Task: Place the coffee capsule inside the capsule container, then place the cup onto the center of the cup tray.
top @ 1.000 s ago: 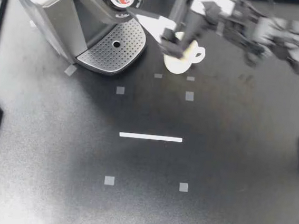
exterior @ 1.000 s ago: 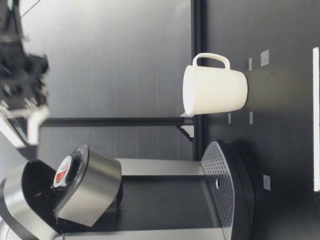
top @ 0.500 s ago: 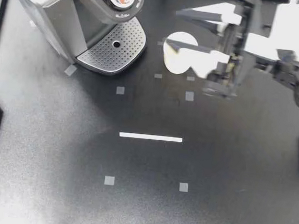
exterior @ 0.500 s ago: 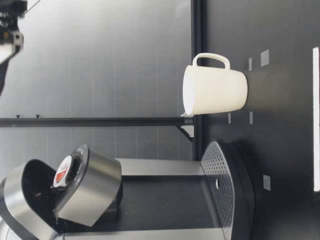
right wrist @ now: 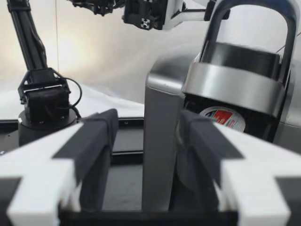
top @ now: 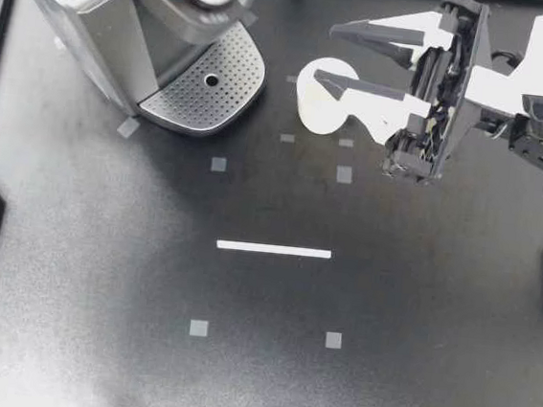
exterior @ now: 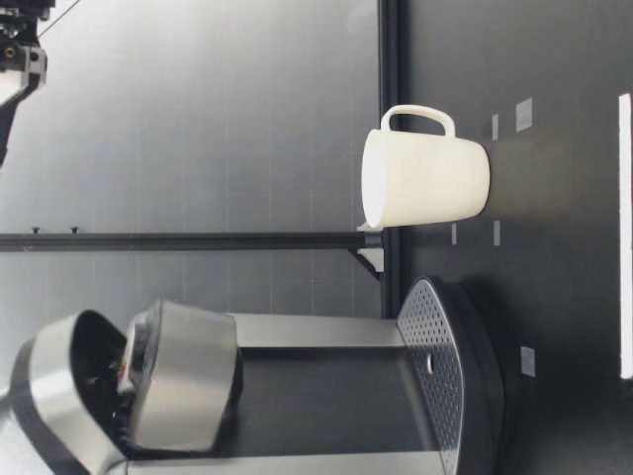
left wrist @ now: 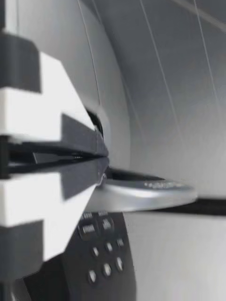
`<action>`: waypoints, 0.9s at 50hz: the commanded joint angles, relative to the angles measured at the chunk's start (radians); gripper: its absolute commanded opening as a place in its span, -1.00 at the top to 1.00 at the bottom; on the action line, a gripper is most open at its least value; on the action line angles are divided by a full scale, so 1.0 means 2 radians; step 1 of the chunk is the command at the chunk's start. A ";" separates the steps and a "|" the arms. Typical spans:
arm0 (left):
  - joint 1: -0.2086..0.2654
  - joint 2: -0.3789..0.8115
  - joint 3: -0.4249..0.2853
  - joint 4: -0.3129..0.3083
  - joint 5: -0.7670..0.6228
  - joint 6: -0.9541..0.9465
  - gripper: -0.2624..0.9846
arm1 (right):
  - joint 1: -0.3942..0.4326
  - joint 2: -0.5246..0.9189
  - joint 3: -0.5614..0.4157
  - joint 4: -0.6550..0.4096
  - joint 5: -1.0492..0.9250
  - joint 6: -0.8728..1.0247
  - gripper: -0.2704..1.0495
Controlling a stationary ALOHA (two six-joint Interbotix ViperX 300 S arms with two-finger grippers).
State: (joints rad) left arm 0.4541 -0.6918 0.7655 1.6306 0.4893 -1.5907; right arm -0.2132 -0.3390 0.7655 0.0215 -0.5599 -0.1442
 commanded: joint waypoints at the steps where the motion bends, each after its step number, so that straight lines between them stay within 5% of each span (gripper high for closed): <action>1: -0.002 0.000 -0.015 0.002 -0.029 -0.006 0.41 | 0.002 -0.012 -0.004 0.001 -0.005 0.001 -0.26; 24: -0.005 0.043 -0.041 -0.002 -0.130 -0.044 0.41 | 0.002 -0.034 0.018 -0.001 -0.025 0.019 -0.26; 45: -0.076 0.087 -0.055 -0.006 -0.110 -0.052 0.41 | 0.004 -0.044 0.026 -0.002 -0.026 0.020 -0.26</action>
State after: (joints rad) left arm 0.3267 -0.5231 0.6826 1.6230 0.2577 -1.6920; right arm -0.2132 -0.4111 0.8283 0.0199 -0.6013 -0.1058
